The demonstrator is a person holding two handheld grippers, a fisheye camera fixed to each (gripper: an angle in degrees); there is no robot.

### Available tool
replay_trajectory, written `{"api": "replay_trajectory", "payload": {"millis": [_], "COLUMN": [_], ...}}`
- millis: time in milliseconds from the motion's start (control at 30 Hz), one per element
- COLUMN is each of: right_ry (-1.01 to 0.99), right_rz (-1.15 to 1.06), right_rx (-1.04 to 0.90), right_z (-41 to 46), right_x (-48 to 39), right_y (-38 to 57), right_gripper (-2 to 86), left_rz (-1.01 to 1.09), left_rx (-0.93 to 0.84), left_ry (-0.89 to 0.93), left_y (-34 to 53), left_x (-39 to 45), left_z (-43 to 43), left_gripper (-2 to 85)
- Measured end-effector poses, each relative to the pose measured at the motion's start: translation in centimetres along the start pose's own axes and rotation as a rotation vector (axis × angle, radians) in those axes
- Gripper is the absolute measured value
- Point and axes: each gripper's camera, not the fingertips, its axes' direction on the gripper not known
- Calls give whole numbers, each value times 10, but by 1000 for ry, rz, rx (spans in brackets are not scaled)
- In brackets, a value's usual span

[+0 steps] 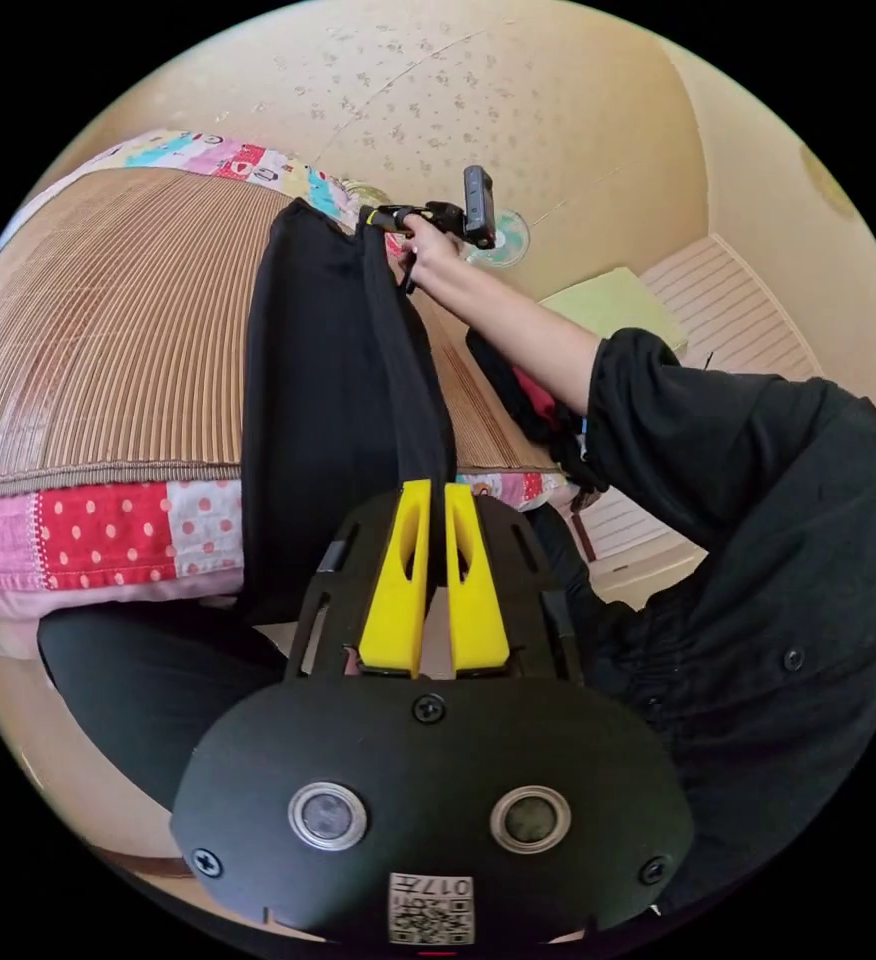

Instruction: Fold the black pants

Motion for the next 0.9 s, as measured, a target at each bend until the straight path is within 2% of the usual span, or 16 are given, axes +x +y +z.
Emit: {"api": "replay_trajectory", "payload": {"millis": [67,133,233,300,433,533,600,667,800,900], "right_ry": [-125,-169,-131,-203,-332,-285,-227,-274,-372,-313], "right_rz": [-24,-55,-37,-44,-94,-40,23,98,54,60], "right_rx": [-23,-76,-179,-142,-106,-166,-190,-253,-218,-232], "right_z": [5,27,55,41,-15,-46,-63,-74,-86,-96], "right_x": [-11,-20,-24,-22,-4,20,35,44,32,45], "right_y": [-16,-26,-25,-14,61,148,196,248,289,289], "right_gripper": [34,38,54,69,106,116,119,120,73,36], "left_rz": [-36,-98,-207,-240,-210,-147,-122,-91,-67,-85], "left_rx": [38,18,-52,-43,-14,-21,-145,-219,-178,-168], "left_ry": [-13,-66,-184,-232,-281,-304,-324,-307,-438,-351], "left_y": [6,11,19,20,4,-24,-48,-57,-47,-31], "left_x": [-2,-12,-37,-48,-58,-69,-80,-79,-51,-32], "left_z": [-15,-20,-23,-36,-45,-28,7,31,54,67], "left_gripper": [26,34,62,102,121,125,122,106,64,52]}}
